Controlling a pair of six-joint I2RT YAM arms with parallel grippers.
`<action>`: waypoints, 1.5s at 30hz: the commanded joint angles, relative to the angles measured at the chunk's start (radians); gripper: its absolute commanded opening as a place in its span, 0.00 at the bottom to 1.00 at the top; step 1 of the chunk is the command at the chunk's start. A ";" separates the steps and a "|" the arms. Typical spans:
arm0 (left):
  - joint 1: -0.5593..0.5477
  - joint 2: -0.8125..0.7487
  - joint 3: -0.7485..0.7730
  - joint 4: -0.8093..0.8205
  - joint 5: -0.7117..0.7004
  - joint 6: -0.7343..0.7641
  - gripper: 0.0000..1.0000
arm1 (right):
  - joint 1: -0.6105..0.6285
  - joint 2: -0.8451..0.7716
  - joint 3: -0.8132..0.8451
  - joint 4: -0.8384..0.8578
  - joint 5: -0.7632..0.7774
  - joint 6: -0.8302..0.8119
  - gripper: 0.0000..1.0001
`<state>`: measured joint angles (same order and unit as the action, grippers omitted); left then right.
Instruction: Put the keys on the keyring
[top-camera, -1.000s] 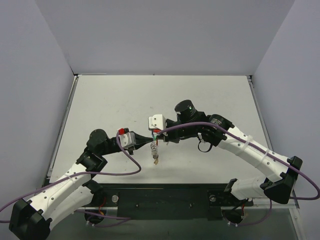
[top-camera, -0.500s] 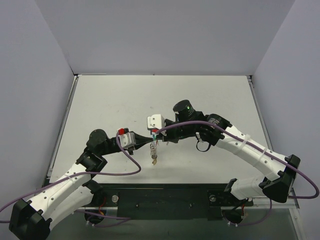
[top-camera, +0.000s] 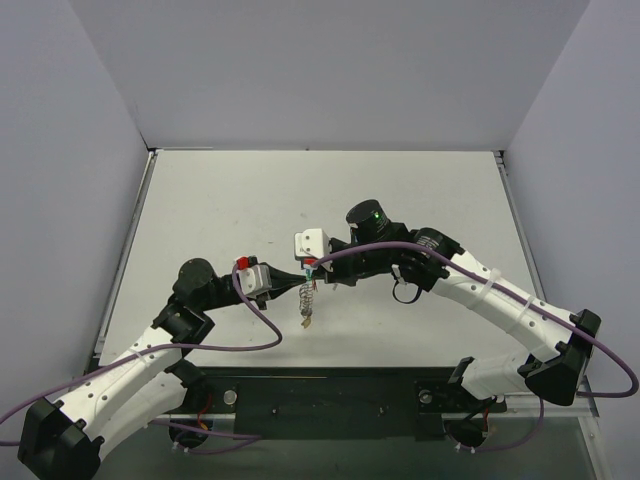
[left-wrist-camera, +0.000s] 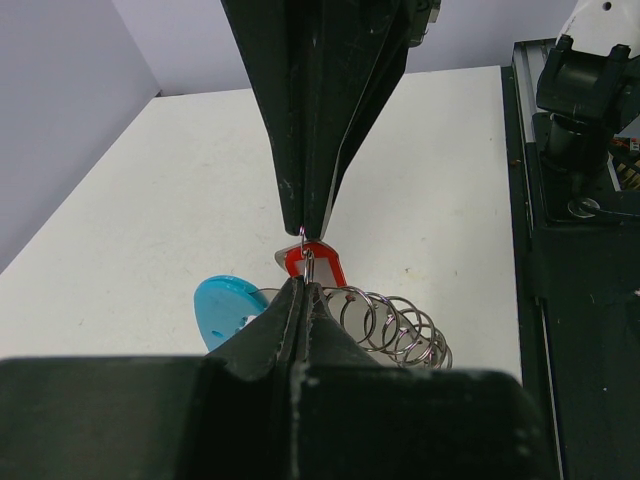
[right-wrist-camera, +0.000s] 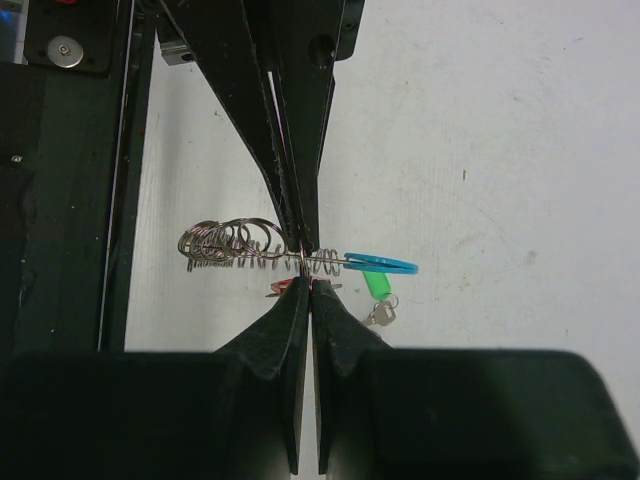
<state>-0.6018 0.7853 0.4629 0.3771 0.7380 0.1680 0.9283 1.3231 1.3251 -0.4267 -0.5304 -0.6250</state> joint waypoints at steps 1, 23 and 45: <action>-0.004 -0.012 0.034 0.068 0.015 -0.004 0.00 | -0.008 -0.001 0.037 0.016 -0.006 0.013 0.00; -0.003 -0.008 0.042 0.039 -0.015 0.014 0.00 | -0.019 -0.032 0.023 0.032 -0.003 0.022 0.00; -0.003 -0.015 0.043 0.026 -0.034 0.022 0.00 | -0.019 -0.036 0.005 0.031 -0.029 0.021 0.00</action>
<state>-0.6018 0.7856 0.4629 0.3580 0.7101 0.1711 0.9157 1.3159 1.3254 -0.4152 -0.5320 -0.6174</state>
